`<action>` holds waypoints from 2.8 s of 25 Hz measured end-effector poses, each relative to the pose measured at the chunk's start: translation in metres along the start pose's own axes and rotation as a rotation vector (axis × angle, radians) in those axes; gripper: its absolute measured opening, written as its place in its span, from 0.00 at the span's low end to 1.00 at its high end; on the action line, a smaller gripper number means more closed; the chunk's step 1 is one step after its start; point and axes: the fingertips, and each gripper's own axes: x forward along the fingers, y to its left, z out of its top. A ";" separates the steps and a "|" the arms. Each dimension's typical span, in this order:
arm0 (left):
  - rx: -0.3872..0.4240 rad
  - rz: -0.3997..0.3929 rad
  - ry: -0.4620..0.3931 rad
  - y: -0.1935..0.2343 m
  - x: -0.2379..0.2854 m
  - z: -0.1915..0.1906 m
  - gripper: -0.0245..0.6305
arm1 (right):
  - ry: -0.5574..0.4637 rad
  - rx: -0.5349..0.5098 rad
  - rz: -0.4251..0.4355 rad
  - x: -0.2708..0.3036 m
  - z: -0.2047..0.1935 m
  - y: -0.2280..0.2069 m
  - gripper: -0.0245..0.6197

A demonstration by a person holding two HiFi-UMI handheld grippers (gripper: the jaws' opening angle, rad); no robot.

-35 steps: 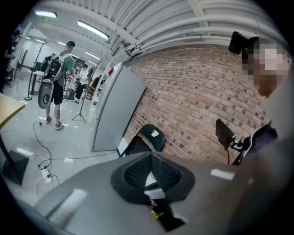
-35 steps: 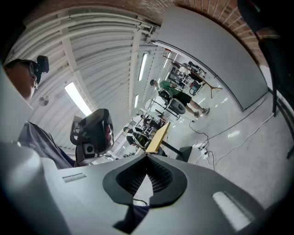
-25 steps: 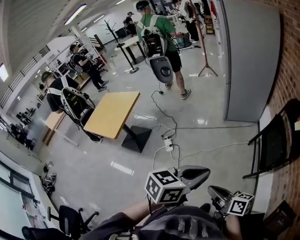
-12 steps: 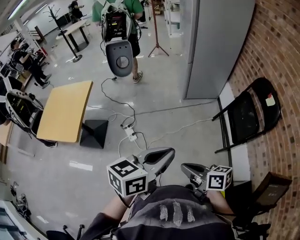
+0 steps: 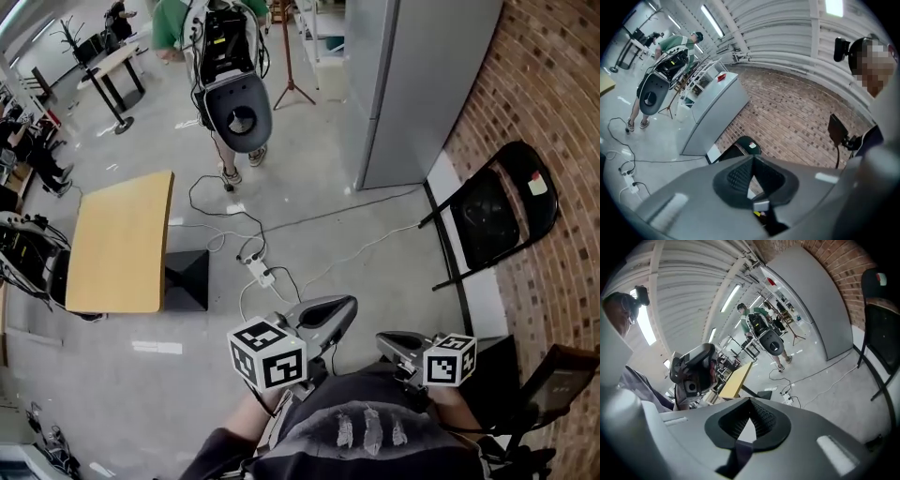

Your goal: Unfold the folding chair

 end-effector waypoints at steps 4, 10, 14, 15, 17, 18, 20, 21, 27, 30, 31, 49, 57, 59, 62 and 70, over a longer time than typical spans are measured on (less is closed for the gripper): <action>0.015 -0.002 0.038 0.006 0.018 -0.008 0.04 | -0.016 0.020 0.010 0.006 0.002 -0.017 0.04; 0.021 0.035 0.084 -0.008 0.069 0.012 0.04 | -0.080 0.034 0.074 -0.017 0.045 -0.046 0.04; 0.072 0.042 0.134 -0.030 0.139 0.013 0.04 | -0.149 0.082 0.112 -0.057 0.074 -0.096 0.04; 0.085 0.051 0.143 -0.035 0.158 0.013 0.04 | -0.163 0.099 0.118 -0.070 0.080 -0.110 0.04; 0.096 0.066 0.151 -0.046 0.193 0.013 0.04 | -0.182 0.133 0.122 -0.097 0.086 -0.137 0.04; 0.092 0.071 0.153 -0.050 0.208 0.013 0.04 | -0.181 0.141 0.118 -0.109 0.087 -0.150 0.04; 0.079 0.079 0.168 -0.059 0.234 0.009 0.04 | -0.161 0.141 0.103 -0.131 0.085 -0.174 0.04; 0.076 0.084 0.180 -0.062 0.246 0.006 0.04 | -0.149 0.139 0.095 -0.141 0.084 -0.184 0.04; 0.101 0.073 0.232 -0.092 0.299 0.004 0.04 | -0.172 0.135 0.064 -0.190 0.095 -0.224 0.04; 0.131 0.058 0.270 -0.102 0.313 0.006 0.04 | -0.213 0.119 0.041 -0.203 0.106 -0.230 0.04; 0.137 0.053 0.279 -0.102 0.318 0.007 0.04 | -0.225 0.117 0.035 -0.204 0.108 -0.232 0.04; 0.122 -0.251 0.350 -0.054 0.427 0.040 0.04 | -0.328 0.290 -0.222 -0.213 0.160 -0.308 0.04; 0.050 -0.356 0.370 -0.003 0.462 0.057 0.04 | -0.357 0.237 -0.383 -0.212 0.222 -0.326 0.04; 0.042 -0.392 0.373 -0.003 0.473 0.060 0.04 | -0.365 0.249 -0.441 -0.222 0.222 -0.333 0.04; 0.028 -0.434 0.386 -0.007 0.491 0.063 0.04 | -0.382 0.238 -0.521 -0.243 0.228 -0.344 0.04; 0.051 -0.399 0.411 -0.008 0.533 0.061 0.04 | -0.403 0.205 -0.640 -0.301 0.245 -0.400 0.04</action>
